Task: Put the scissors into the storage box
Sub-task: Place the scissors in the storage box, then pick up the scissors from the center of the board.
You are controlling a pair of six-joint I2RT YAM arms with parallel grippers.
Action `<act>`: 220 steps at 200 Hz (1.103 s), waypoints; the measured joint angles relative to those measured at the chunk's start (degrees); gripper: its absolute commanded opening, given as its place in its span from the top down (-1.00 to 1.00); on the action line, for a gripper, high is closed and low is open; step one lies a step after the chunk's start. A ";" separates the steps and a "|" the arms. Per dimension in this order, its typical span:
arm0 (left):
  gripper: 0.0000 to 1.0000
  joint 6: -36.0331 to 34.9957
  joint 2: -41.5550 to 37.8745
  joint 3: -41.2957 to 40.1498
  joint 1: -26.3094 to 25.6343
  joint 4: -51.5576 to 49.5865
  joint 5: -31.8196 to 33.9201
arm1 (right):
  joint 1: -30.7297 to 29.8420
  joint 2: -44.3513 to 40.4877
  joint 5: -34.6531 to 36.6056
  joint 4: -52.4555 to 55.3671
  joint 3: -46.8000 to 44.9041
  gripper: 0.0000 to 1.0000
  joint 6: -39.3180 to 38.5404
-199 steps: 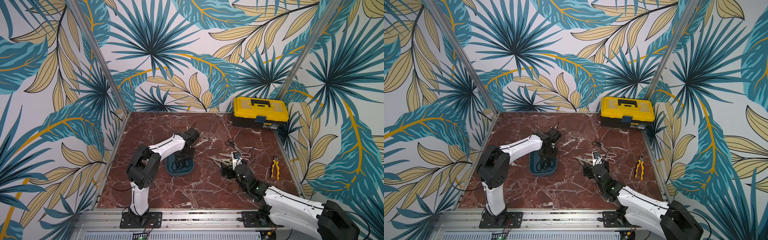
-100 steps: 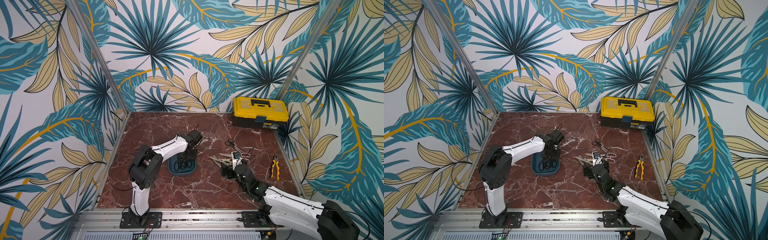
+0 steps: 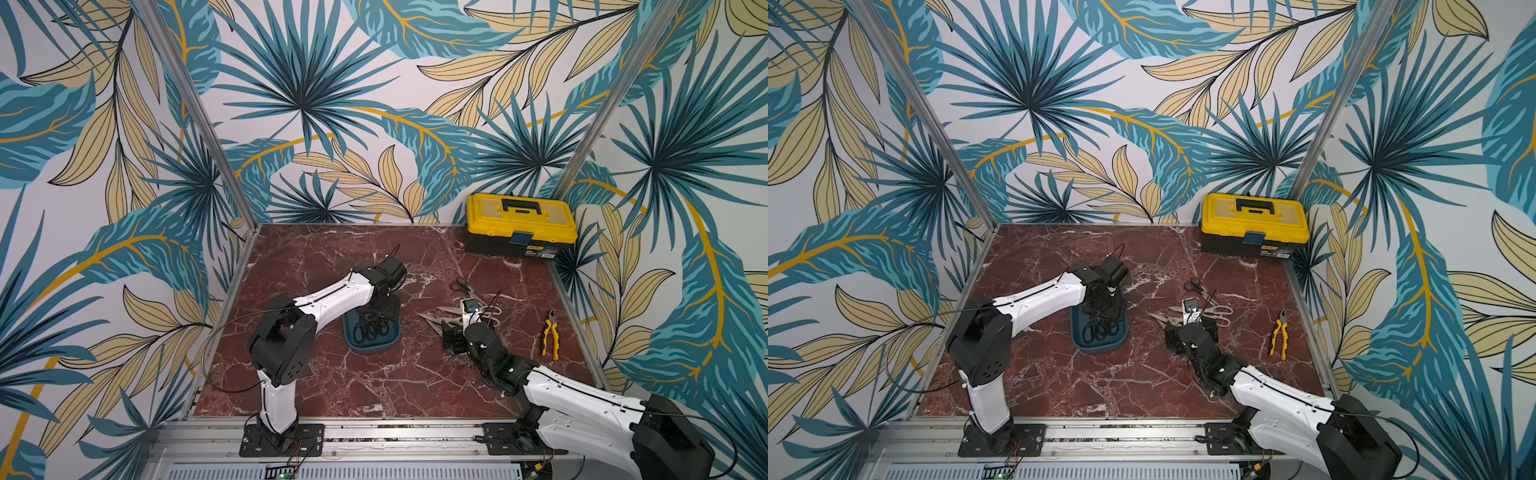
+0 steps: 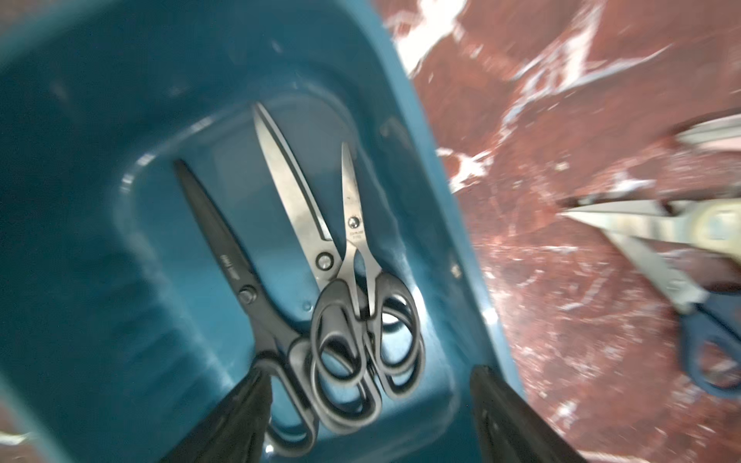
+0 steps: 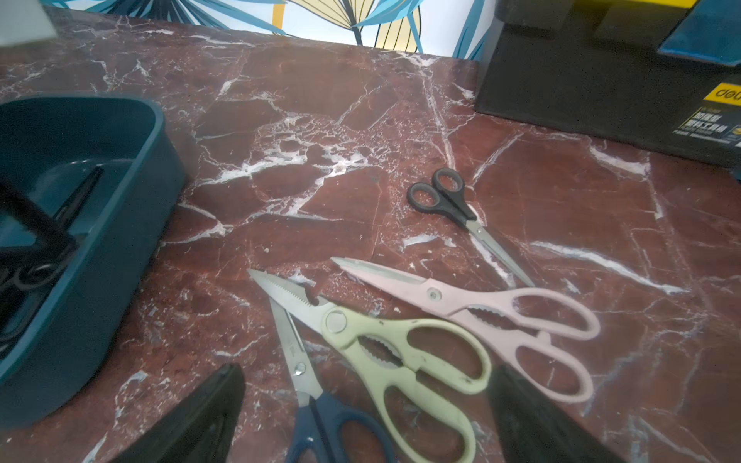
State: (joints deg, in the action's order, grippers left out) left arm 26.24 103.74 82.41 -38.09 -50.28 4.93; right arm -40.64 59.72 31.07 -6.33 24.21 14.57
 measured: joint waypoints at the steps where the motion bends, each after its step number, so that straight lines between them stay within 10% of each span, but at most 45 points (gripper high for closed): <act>1: -0.69 -0.04 -0.15 0.00 0.00 0.02 0.07 | 0.11 0.02 0.02 0.33 0.37 -0.99 0.00; 118: -0.95 -15.02 -44.52 -40.39 -0.02 33.62 -5.09 | 17.62 6.71 -16.46 32.39 21.59 -0.88 6.08; 220: -1.00 -22.53 -56.57 -58.86 -0.02 45.44 -9.29 | 20.52 16.72 -24.35 41.31 23.58 -0.31 2.73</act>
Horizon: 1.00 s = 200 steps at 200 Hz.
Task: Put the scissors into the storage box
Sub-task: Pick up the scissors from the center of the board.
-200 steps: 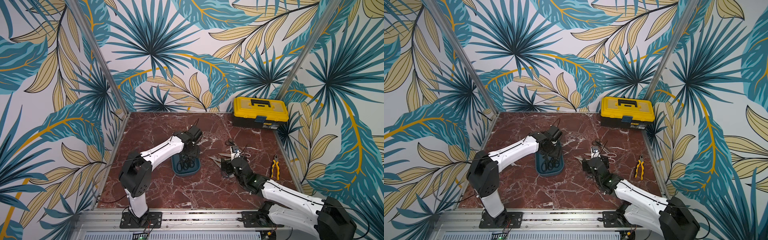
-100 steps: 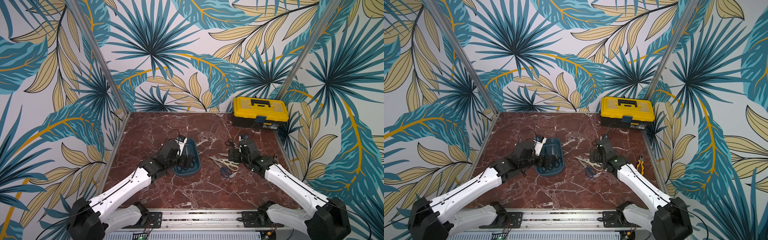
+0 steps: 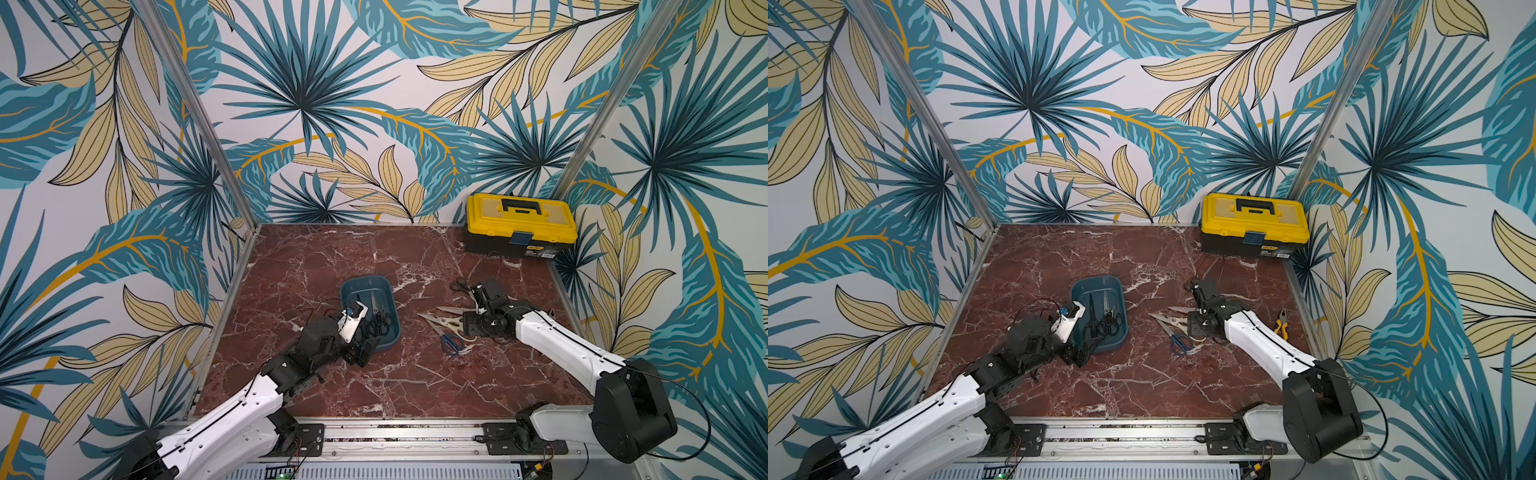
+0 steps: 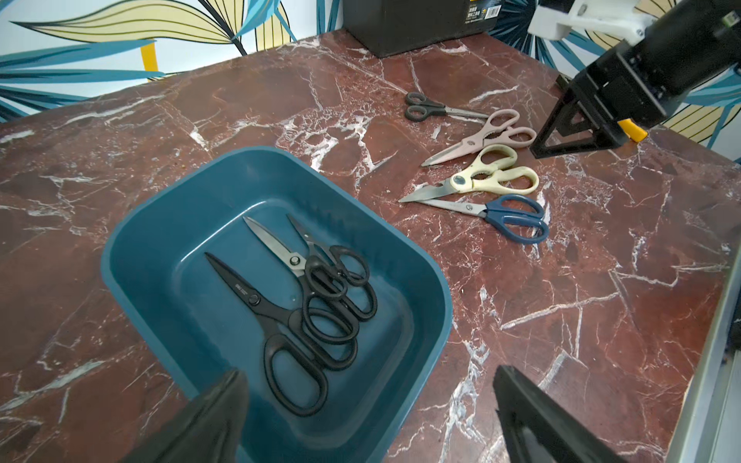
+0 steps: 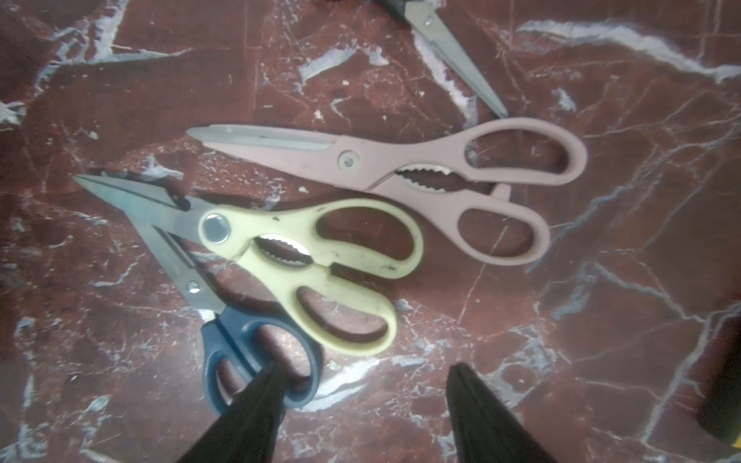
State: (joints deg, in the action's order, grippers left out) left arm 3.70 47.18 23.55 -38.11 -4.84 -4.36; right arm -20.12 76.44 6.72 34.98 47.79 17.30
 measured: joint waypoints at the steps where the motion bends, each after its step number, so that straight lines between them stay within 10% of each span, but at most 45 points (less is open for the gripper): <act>1: -1.00 -0.04 0.00 -0.09 0.00 0.07 -0.02 | 0.00 0.00 -0.13 0.00 0.02 -0.30 -0.04; 200: -1.00 -2.40 -1.70 -3.96 0.00 5.97 -2.45 | -7.37 16.33 -6.84 1.60 6.93 0.06 -4.50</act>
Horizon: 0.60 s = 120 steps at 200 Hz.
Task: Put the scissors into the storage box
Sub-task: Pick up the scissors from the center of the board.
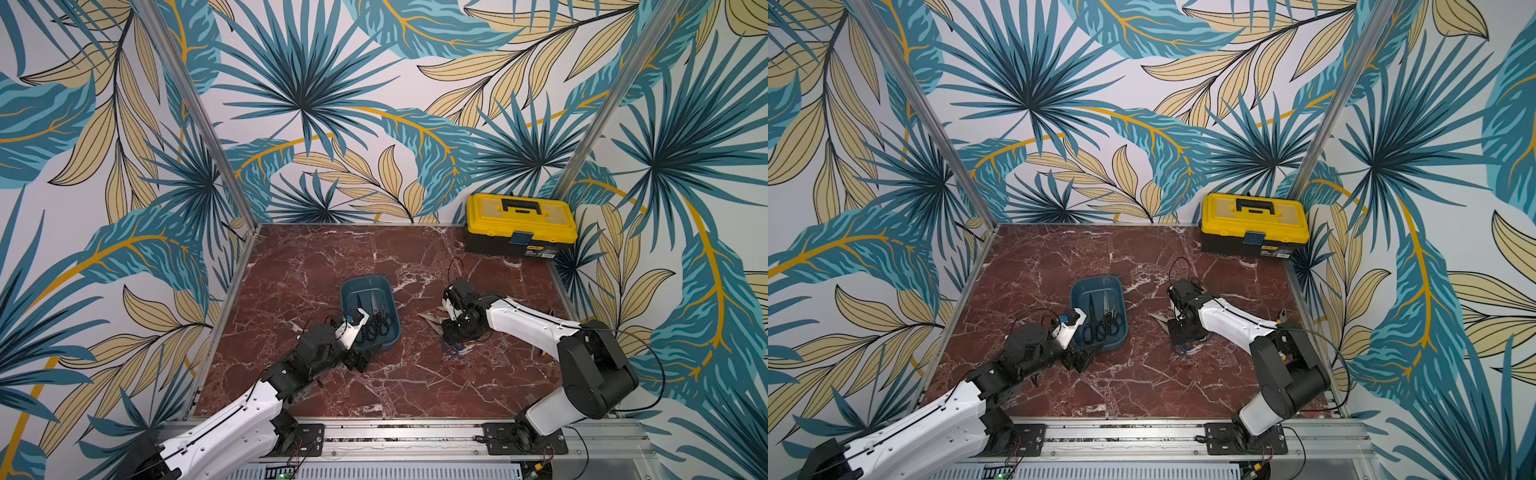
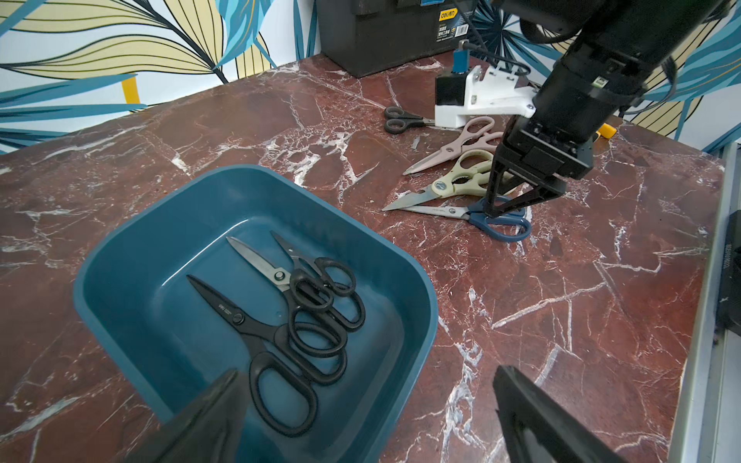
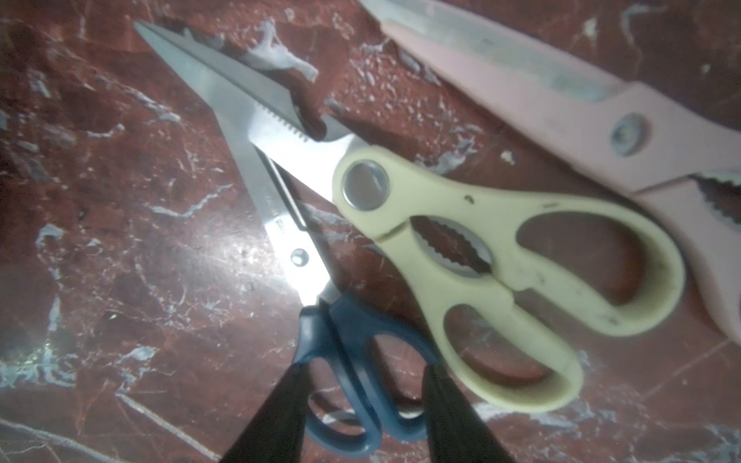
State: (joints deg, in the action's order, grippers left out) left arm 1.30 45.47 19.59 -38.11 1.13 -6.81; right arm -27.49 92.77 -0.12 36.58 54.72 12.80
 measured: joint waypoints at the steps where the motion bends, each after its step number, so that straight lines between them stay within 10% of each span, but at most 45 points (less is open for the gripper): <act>1: -1.00 0.00 0.00 0.00 0.00 0.00 0.00 | -0.02 0.09 0.04 0.02 0.07 0.07 0.00; 120: -1.00 0.04 1.88 0.00 0.00 0.46 0.37 | -2.58 3.78 -3.17 1.95 2.86 0.16 4.20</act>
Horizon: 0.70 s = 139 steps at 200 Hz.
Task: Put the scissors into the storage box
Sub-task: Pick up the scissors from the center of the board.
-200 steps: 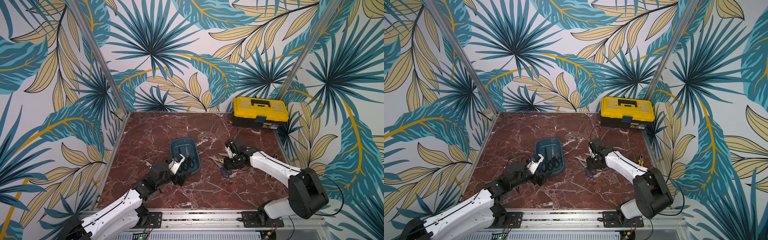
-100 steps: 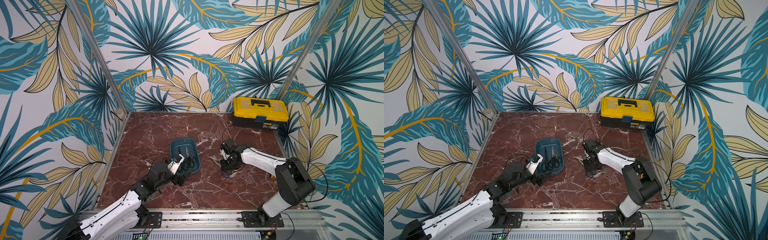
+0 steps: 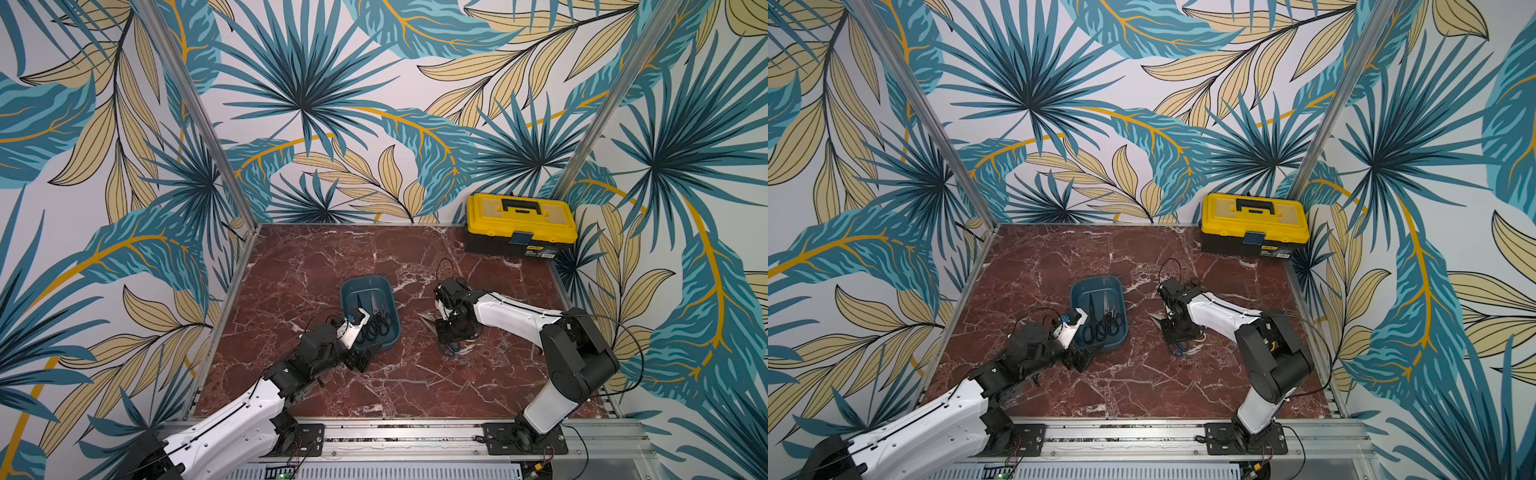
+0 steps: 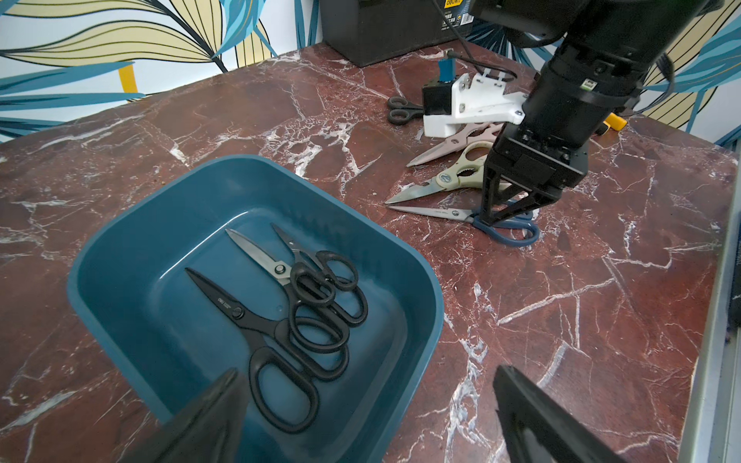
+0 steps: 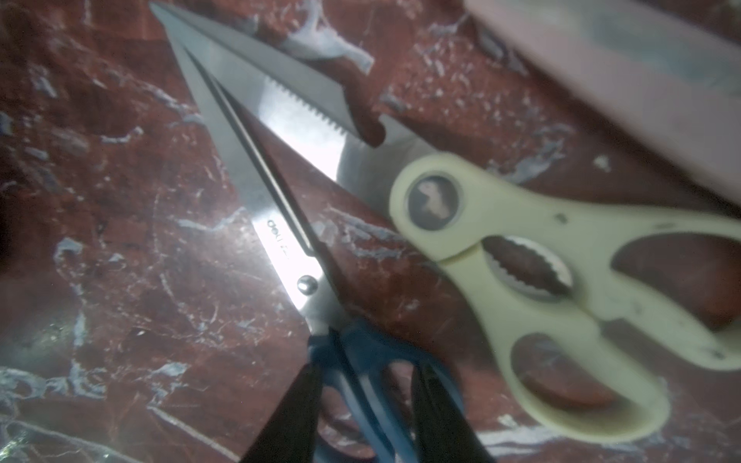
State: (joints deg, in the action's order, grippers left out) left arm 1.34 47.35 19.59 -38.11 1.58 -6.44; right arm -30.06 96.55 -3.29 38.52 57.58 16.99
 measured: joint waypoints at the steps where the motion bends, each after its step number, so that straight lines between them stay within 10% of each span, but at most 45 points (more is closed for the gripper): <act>1: -1.00 0.00 0.02 0.00 0.00 0.00 0.00 | 0.00 0.00 -0.09 0.02 -0.02 0.16 0.04; 139: -1.00 0.15 0.74 0.00 0.00 0.33 0.00 | -2.89 -1.68 -2.36 2.54 -2.80 -0.02 2.91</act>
State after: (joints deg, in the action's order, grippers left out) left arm 1.50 48.10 19.59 -38.11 1.91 -6.44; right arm -32.95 94.87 -5.65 41.06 54.78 19.90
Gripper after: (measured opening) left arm 0.999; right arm 0.486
